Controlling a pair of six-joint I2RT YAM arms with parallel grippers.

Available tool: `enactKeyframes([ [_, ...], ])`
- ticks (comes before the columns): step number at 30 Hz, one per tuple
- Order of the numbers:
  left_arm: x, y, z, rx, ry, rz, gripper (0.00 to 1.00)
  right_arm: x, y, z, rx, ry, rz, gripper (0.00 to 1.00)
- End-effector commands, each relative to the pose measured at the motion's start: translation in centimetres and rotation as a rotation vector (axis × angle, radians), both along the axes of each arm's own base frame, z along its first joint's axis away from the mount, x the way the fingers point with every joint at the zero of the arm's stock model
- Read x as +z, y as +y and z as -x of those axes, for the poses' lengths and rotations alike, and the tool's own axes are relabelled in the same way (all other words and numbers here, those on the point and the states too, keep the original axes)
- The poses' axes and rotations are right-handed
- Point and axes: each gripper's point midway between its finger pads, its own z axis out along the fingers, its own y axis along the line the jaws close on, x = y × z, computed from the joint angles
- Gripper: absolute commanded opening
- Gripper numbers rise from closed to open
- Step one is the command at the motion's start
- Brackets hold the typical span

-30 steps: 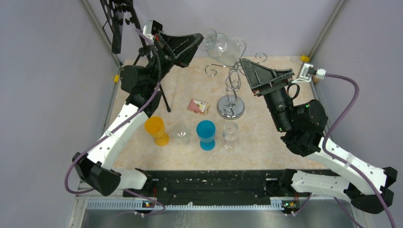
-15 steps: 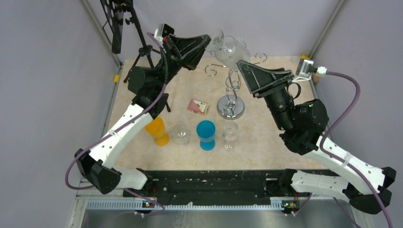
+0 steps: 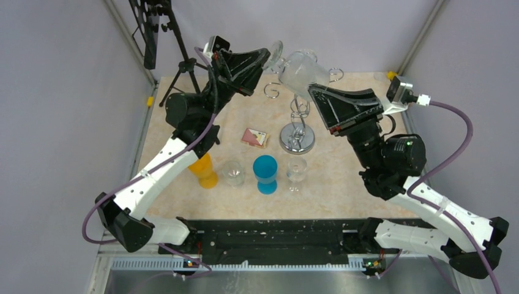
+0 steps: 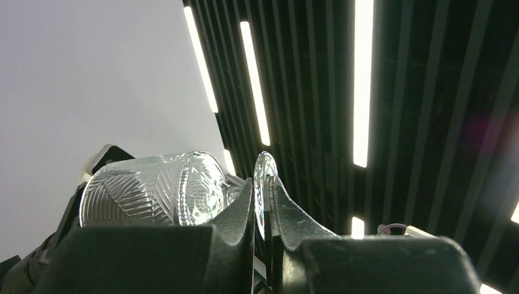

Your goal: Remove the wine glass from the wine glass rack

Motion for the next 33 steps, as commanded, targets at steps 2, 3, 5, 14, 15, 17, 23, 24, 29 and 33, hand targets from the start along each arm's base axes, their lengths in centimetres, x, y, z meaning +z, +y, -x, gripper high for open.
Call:
enactKeyframes([
  [2, 2.3, 2.1, 2.2, 0.037, -0.083, 0.069, 0.0, 3.3, -1.4, 3.8, 0.049, -0.195, -0.039, 0.14],
  [3, 2.3, 2.0, 2.2, 0.033, -0.087, 0.065, 0.0, 3.5, -1.3, 4.0, 0.053, -0.206, -0.034, 0.11],
  [5, 2.4, 1.7, 2.2, 0.026, -0.094, 0.059, 0.0, 3.7, -1.0, 4.2, 0.063, -0.222, -0.02, 0.02],
  [14, 3.6, 1.2, 3.1, 0.114, -0.236, 0.005, 0.25, 4.3, -1.3, 3.5, 0.018, -0.199, -0.011, 0.0],
  [15, 3.6, 1.1, 3.1, 0.121, -0.247, -0.001, 0.31, 4.3, -1.5, 3.4, 0.005, -0.196, -0.014, 0.0],
  [17, 3.3, 0.8, 3.0, 0.133, -0.261, -0.02, 0.49, 4.6, -2.1, 3.2, -0.024, -0.186, -0.021, 0.0],
  [23, 2.1, 0.6, 1.5, 0.278, -0.326, -0.136, 0.74, 4.8, -4.6, 1.7, -0.16, -0.102, -0.015, 0.0],
  [24, 1.9, 0.7, 1.2, 0.314, -0.347, -0.158, 0.76, 4.7, -5.0, 1.2, -0.189, -0.076, -0.005, 0.0],
  [29, 0.0, 1.3, -1.1, 0.486, -0.436, -0.335, 0.83, 3.6, -8.0, -0.2, -0.343, 0.029, 0.037, 0.0],
  [33, -2.8, 1.8, -3.6, 0.586, -0.546, -0.536, 0.84, 2.0, -10.7, -1.6, -0.481, 0.144, 0.1, 0.0],
])
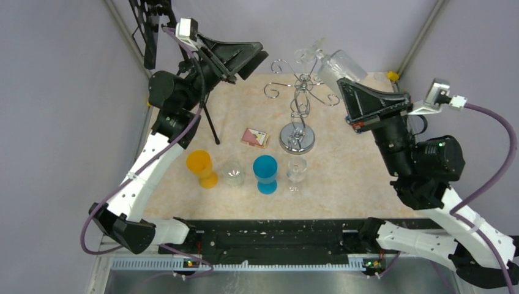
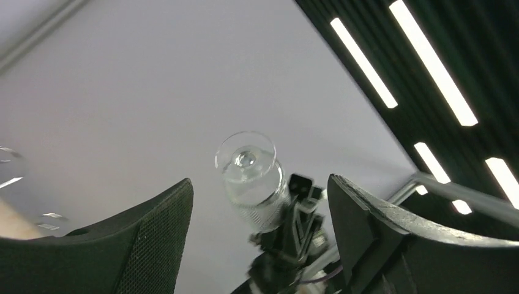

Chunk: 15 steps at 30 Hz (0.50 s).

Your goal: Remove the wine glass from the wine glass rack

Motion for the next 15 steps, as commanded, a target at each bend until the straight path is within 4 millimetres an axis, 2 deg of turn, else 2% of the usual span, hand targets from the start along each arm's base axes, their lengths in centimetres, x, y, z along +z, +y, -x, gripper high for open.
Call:
enactKeyframes([
  [1, -0.4, 1.9, 0.2, 0.153, -0.229, -0.23, 0.84, 2.0, -7.0, -0.1, -0.23, 0.068, -0.043, 0.0],
  [6, -4.6, 2.8, -2.9, 0.291, -0.257, -0.502, 0.84, -1.5, -9.6, -1.7, -0.395, 0.27, 0.14, 0.0],
  [11, -7.7, 3.5, -3.7, 0.341, -0.258, -0.648, 0.83, -5.3, -10.9, -2.0, -0.469, 0.43, 0.34, 0.0],
  [15, -10.2, 4.3, -4.2, 0.381, -0.231, -0.749, 0.83, -8.3, -12.4, -1.7, -0.51, 0.561, 0.422, 0.0],
])
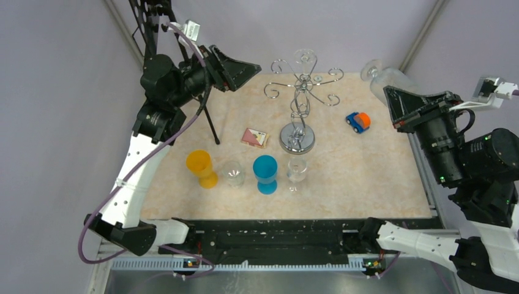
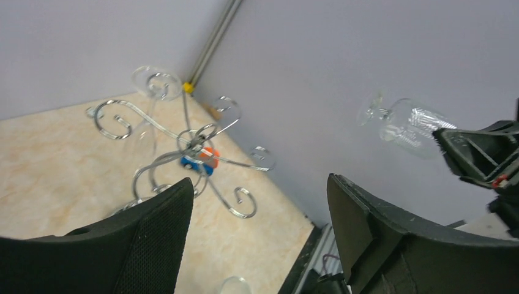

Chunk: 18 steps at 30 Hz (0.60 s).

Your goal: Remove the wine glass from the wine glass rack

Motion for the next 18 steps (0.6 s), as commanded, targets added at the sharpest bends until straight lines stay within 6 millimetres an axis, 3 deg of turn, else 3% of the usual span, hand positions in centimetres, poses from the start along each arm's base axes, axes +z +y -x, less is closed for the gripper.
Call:
enactKeyframes([
  [1, -2.5, 1.6, 0.4, 0.077, -0.038, -0.162, 0.83, -5.1, -1.8, -0.1, -0.091, 0.208, 0.143, 0.0],
  [5, -4.5, 2.8, -0.1, 0.144, -0.019, -0.234, 0.83, -8.4, -3.2, 0.1, -0.162, 0.331, 0.211, 0.0],
  [8, -5.6, 3.3, -0.1, 0.169, -0.005, -0.254, 0.83, -11.2, -3.1, 0.0, -0.187, 0.424, 0.271, 0.0],
  [18, -6.6, 3.5, 0.0, 0.173, 0.01, -0.264, 0.82, -19.0, 2.6, -0.4, -0.042, 0.658, 0.418, 0.0],
])
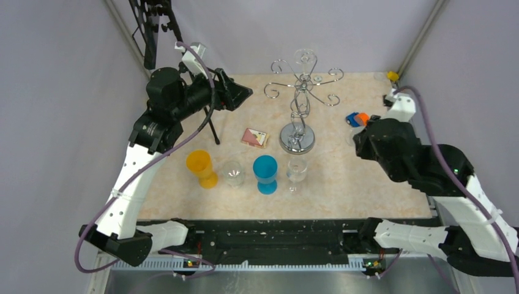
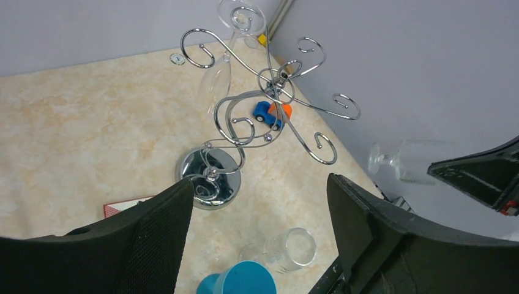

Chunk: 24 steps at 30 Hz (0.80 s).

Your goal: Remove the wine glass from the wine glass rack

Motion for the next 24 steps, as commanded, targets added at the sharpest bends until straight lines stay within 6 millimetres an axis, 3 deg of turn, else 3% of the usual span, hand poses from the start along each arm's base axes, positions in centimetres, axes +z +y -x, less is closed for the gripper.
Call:
enactKeyframes([
  [1, 1.0, 0.5, 0.4, 0.012, -0.05, -0.002, 0.82, -3.2, 2.8, 0.1, 0.062, 0.107, -0.026, 0.0],
  [12, 0.5, 0.7, 1.0, 0.011, -0.046, 0.0, 0.82, -13.4, 7.1, 0.7, 0.163, 0.345, -0.1, 0.0],
  [18, 0.3, 0.8, 1.2, 0.012, -0.045, -0.001, 0.82, -17.0, 8.6, 0.7, 0.182, 0.407, -0.143, 0.0],
  [24, 0.3, 0.9, 1.5, 0.013, -0.047, 0.0, 0.82, -20.0, 8.7, 0.6, 0.15, 0.462, -0.106, 0.0],
])
